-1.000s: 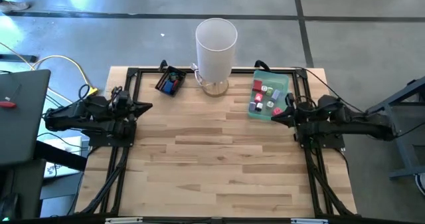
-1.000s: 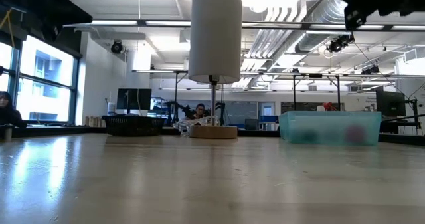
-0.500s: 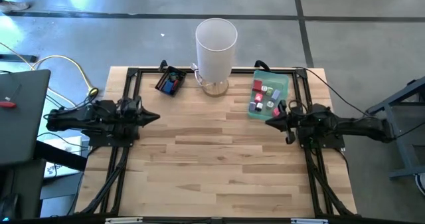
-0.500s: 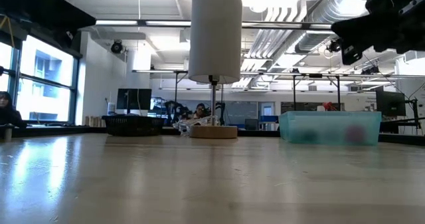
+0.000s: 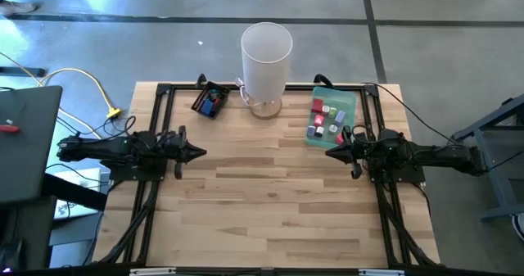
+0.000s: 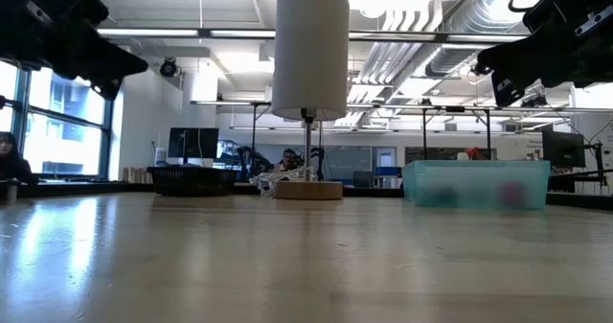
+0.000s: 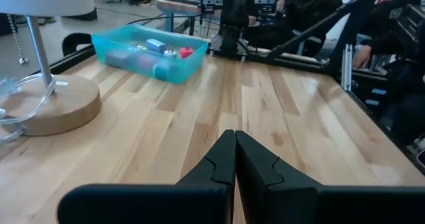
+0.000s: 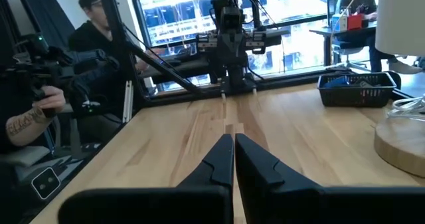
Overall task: Pick & Place Office items
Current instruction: Return to Home Position
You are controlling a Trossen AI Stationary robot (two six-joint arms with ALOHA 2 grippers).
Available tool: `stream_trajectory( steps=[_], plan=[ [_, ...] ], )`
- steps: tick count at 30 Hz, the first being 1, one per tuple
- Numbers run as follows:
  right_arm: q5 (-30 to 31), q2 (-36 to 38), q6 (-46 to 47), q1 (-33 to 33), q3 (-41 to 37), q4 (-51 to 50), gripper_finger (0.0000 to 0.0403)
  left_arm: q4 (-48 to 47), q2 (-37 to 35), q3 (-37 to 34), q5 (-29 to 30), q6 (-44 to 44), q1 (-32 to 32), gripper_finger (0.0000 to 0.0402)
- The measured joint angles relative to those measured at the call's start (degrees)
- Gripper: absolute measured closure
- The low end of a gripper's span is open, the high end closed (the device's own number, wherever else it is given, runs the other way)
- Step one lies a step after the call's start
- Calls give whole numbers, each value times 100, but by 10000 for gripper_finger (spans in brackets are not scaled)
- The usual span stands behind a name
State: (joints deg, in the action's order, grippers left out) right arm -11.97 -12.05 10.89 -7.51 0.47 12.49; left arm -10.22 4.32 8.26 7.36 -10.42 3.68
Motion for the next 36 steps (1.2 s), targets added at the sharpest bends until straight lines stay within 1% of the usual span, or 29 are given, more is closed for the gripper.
stream_trajectory(
  steps=[3,6,10,12,17,22,29,36],
  plan=[
    [0,0,-18,0,0,-2,401,47,0,-94,-9,11,0,401],
    [2,0,-55,0,0,-3,401,163,0,-245,-160,-164,-1,401],
    [1,0,-127,0,-2,-6,401,1066,-2,-649,-278,-49,0,401],
    [2,0,-184,0,-2,-4,401,1163,1,-753,-253,18,-4,401],
    [110,0,-166,0,-4,-38,401,1129,13,-757,-232,33,-11,401],
    [128,0,-159,0,-7,-322,401,1132,13,-766,-230,200,-11,401],
    [153,0,-166,0,-7,-628,401,1137,72,-775,-225,223,-11,401],
    [146,-2,-176,0,-11,-826,401,1139,74,-779,-213,776,-13,401]
  ],
)
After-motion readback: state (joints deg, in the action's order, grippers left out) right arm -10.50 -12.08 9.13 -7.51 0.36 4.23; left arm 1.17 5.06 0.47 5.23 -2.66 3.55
